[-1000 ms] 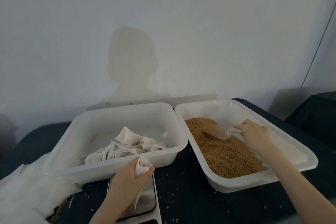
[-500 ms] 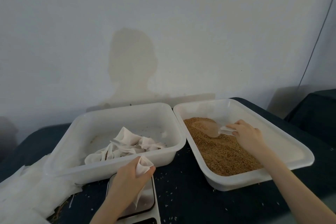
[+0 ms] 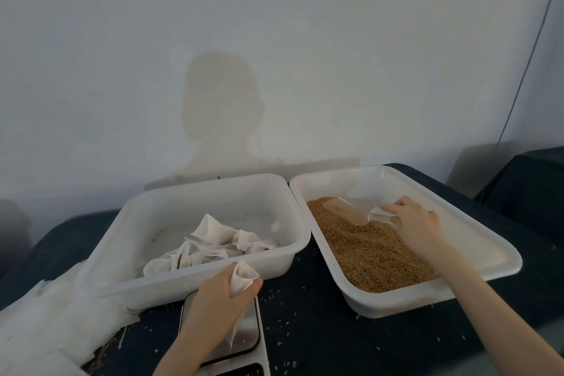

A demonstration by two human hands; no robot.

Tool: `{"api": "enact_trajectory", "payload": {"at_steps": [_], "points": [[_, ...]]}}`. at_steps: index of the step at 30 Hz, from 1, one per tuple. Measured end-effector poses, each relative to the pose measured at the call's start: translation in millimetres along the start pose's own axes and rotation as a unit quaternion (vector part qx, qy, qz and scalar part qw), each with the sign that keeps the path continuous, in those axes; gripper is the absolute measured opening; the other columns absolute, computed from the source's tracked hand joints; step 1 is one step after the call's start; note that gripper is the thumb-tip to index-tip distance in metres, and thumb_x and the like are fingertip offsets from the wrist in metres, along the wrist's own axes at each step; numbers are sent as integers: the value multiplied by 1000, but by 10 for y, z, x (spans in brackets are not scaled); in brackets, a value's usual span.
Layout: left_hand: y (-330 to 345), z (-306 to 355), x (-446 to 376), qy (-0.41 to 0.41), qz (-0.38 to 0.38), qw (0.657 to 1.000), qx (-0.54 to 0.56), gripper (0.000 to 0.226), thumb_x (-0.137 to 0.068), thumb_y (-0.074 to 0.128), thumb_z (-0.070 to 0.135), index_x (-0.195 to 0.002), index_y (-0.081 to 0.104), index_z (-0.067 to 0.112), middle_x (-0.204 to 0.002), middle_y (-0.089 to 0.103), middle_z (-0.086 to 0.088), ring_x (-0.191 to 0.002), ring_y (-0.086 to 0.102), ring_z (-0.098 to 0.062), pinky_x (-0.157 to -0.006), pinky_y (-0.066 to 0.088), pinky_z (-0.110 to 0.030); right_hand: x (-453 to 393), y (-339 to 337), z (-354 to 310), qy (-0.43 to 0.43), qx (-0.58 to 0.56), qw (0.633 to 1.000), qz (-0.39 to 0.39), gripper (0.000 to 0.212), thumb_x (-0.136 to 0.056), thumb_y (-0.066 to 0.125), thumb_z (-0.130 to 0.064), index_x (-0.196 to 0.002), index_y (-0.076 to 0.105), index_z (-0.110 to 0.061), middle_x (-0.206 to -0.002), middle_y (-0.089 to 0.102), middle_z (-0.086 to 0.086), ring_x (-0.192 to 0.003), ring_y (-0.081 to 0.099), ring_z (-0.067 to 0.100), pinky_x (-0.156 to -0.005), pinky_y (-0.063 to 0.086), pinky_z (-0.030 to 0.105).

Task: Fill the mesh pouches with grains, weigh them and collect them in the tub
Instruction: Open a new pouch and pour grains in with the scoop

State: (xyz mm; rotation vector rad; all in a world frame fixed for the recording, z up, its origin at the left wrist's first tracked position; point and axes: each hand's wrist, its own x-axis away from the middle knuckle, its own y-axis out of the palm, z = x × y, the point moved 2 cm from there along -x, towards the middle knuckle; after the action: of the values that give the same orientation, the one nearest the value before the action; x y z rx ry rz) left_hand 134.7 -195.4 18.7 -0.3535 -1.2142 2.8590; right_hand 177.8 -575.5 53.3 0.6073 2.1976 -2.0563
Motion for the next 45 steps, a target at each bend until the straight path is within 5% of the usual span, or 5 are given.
{"api": "enact_trajectory", "payload": {"at_steps": [10,13,23,32,45], "points": [[-30,-30,15,-8,-1,1000,6,17,-82,61,51,-81,48,40,-76,62,14,-72,58,1,-58,40,-10,105,-257,-176,-38,26,998,38,40,-100,42,-21,-136,47,-38,-127,48,-10,-109,53,11,-88,37,29],[-75,-41,17,-5,0,1000,8,16,-82,61,52,-83,49,42,-79,62,16,-75,58,1,-64,43,-13,148,-378,-286,-74,-78,994,28,40,-100,43,-20,-136,49,-36,-124,49,-9,-94,52,7,-85,37,29],[-373,-54,102,33,0,999,5,33,-74,51,65,-79,50,33,-71,59,11,-66,56,1,-58,41,-12,423,-735,-882,-268,-374,874,-154,46,-96,52,-11,-108,64,-54,-106,56,-23,-102,56,-2,-84,46,22],[-474,-62,158,86,3,995,-54,46,-72,42,75,-92,49,35,-86,61,16,-76,58,1,-69,49,-21,512,-817,-1168,-333,-284,879,-188,39,-94,56,-8,-115,65,-40,-109,57,-14,-101,53,1,-88,46,25],[-312,-124,70,82,-17,984,-159,49,-73,45,77,-93,38,33,-84,53,17,-75,54,1,-58,39,-12,554,-951,-1512,-400,-71,906,-116,39,-100,43,-25,-128,51,-51,-107,39,-38,-96,40,-16,-91,21,16]]}}
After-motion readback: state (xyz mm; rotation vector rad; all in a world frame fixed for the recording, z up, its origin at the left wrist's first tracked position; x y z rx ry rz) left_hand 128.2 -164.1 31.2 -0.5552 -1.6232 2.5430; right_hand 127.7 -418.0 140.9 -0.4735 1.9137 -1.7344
